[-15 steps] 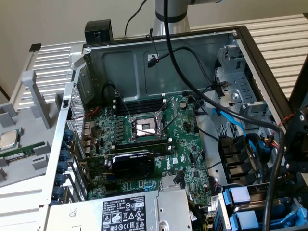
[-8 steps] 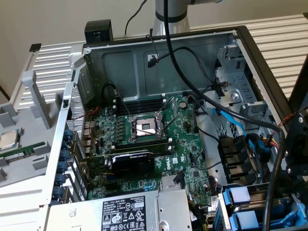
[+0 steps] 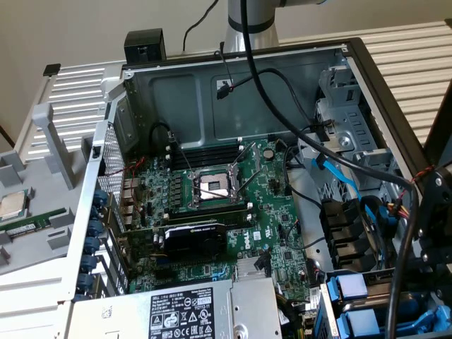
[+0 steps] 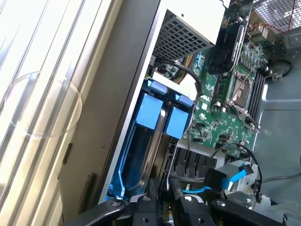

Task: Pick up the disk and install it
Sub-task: 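Insert the first disk wire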

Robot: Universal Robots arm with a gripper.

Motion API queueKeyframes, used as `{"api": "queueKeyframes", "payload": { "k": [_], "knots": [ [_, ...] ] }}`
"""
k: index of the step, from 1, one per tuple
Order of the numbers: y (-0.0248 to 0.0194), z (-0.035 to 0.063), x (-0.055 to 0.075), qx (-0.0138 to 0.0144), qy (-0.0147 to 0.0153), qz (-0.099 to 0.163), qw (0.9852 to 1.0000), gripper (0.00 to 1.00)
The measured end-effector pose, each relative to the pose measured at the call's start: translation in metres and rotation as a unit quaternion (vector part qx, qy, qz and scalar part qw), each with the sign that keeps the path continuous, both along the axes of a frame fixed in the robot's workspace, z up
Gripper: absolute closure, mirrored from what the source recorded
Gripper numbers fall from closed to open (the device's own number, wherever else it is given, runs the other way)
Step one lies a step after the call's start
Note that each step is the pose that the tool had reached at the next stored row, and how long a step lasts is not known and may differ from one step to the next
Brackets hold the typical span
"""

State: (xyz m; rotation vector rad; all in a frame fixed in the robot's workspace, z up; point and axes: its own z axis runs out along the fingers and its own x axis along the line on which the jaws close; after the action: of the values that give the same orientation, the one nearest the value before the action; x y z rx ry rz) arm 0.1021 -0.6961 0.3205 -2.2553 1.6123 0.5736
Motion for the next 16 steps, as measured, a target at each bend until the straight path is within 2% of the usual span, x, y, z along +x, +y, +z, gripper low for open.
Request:
{"api": "queueKeyframes", "payload": {
  "k": [2,4,16],
  "knots": [
    [0.0006,0.0001,-0.0004,-0.0001,-0.0021,0.0,1.0,0.76],
    [0.0012,0.0001,-0.0009,-0.0001,-0.0028,0.0,1.0,0.76],
    [0.0024,0.0002,-0.0016,-0.0002,-0.0033,0.0,1.0,0.76]
  ]
}}
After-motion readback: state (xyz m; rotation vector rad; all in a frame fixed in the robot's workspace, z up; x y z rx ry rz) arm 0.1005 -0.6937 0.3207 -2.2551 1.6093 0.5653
